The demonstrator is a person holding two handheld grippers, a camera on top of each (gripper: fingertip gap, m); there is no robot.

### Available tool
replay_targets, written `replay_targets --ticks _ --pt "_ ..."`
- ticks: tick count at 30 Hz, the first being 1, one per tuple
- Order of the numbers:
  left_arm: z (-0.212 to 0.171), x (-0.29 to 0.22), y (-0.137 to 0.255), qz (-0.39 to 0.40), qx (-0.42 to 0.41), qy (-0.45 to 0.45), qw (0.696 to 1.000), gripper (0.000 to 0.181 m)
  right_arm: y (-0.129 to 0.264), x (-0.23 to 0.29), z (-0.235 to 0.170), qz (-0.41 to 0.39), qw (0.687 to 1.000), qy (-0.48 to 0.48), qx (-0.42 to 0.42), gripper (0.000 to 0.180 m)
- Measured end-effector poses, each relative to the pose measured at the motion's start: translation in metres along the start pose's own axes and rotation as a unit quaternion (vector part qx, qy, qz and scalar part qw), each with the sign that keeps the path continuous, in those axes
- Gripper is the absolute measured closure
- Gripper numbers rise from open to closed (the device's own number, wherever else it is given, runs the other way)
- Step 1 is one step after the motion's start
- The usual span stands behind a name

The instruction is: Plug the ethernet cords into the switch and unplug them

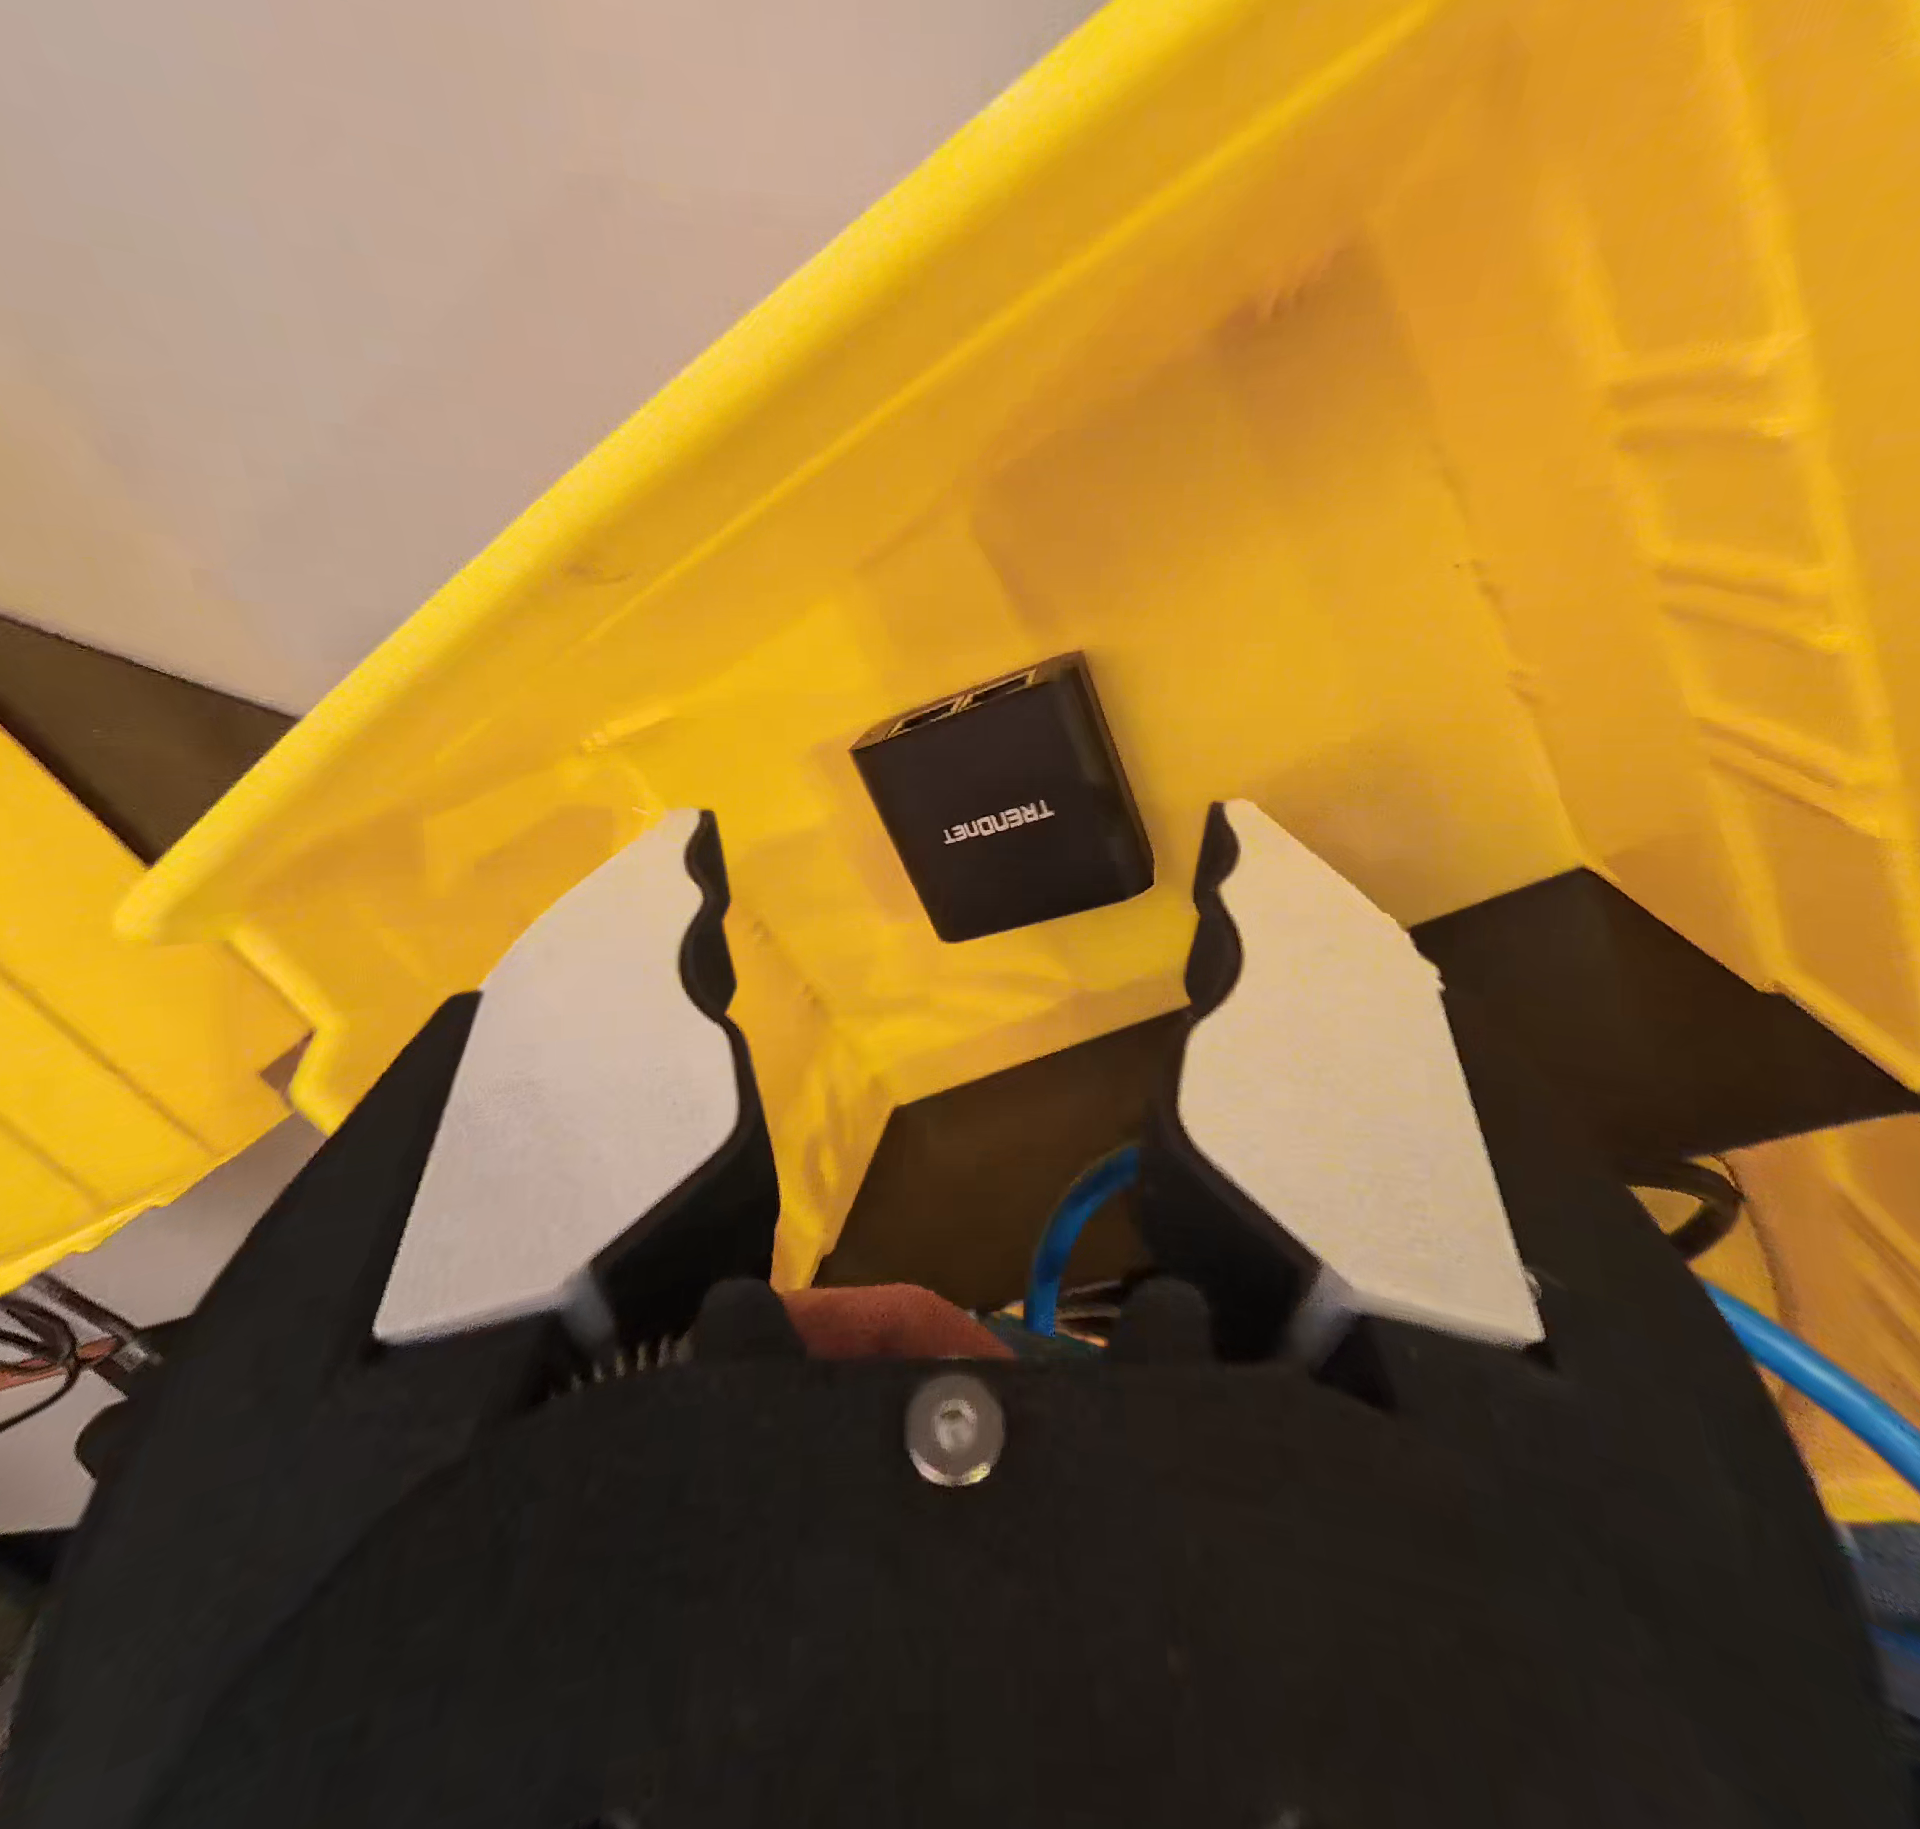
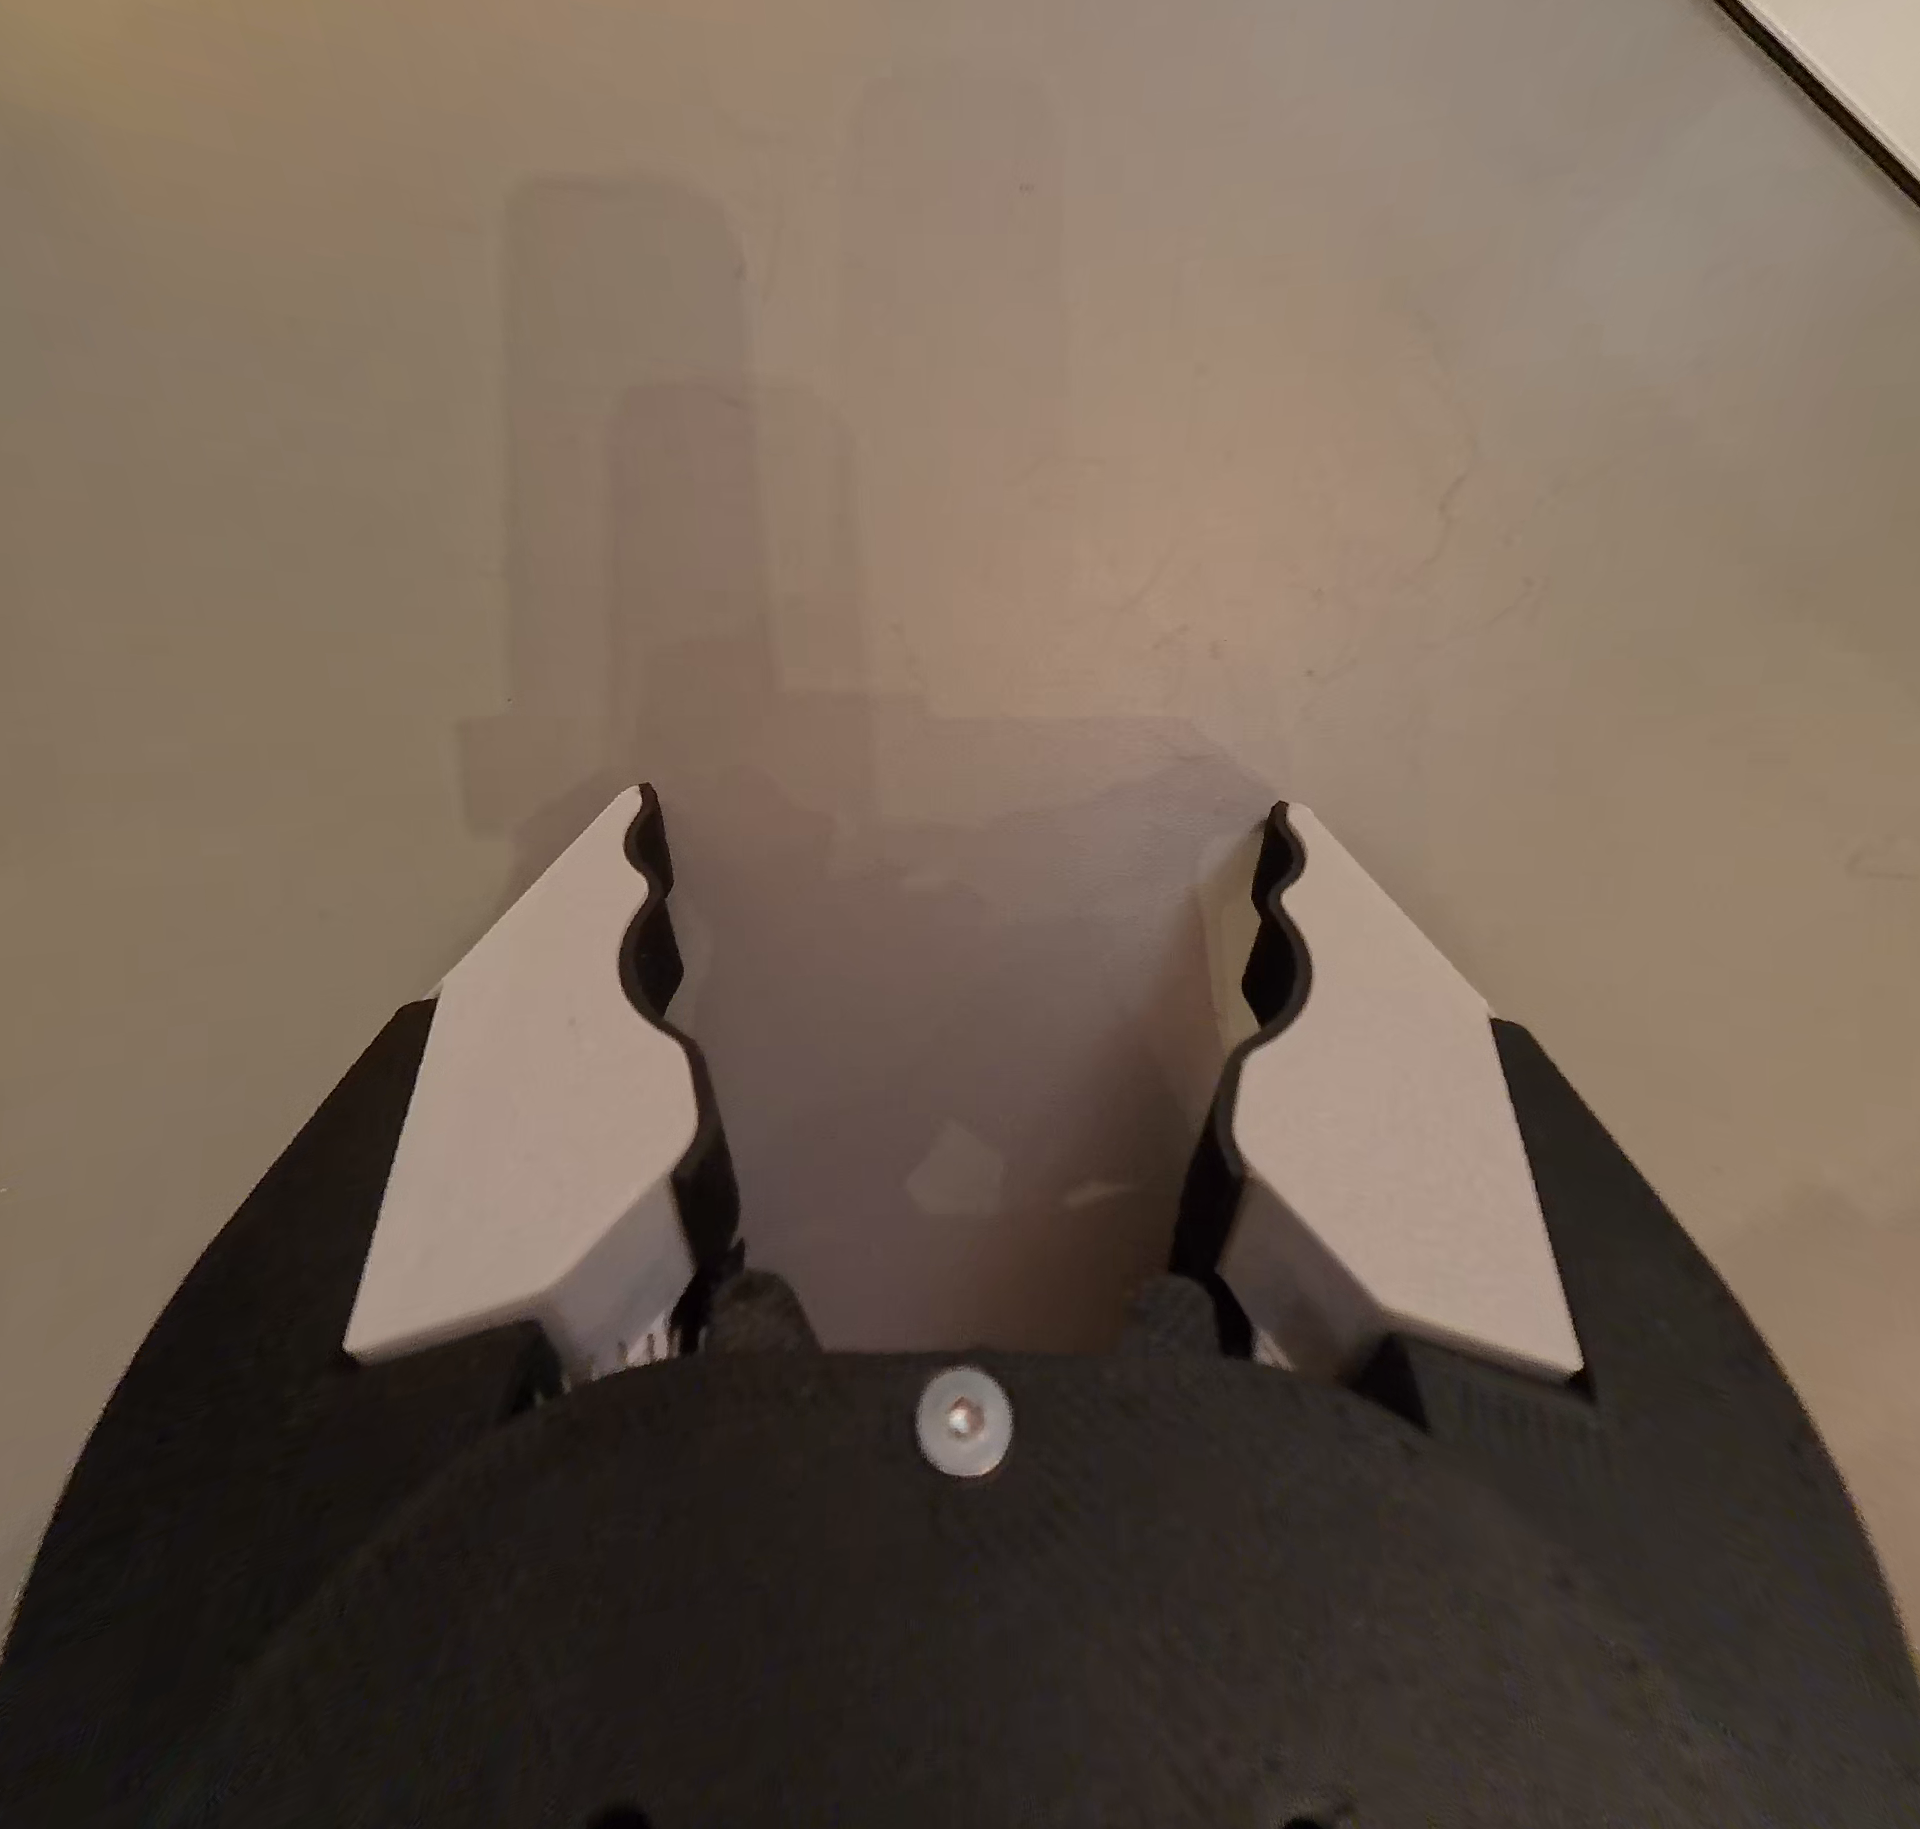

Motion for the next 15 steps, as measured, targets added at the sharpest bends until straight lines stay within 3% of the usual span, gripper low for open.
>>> replay_targets --ticks 5,10,12,15 --pt "-0.005 0.002 -0.018 -0.016 0.058 -0.001 0.998 0.091 0.000 0.000 0.000 0.000 1.000 0.000 0.000 0.070" --pt "-0.010 0.001 -0.031 -0.013 0.084 0.000 0.996 0.104 0.000 0.000 0.000 0.000 1.000 0.001 0.000 0.070" --pt "-0.009 -0.001 -0.032 -0.018 0.077 0.003 0.997 0.121 0.000 0.000 0.000 0.000 1.000 0.000 0.000 0.070" --pt "-0.010 -0.001 -0.033 -0.013 0.076 0.000 0.997 0.124 0.000 0.000 0.000 0.000 1.000 0.000 0.000 0.070"
Point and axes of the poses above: each gripper's, where its closed fingertips meet, y back along the fingers, z out of its top, x = y × z across the jaws, the point moved 3 cm from there along y, back along the fingers, and after that the axes turned 3 degrees about -y, right-handed, at the moved point
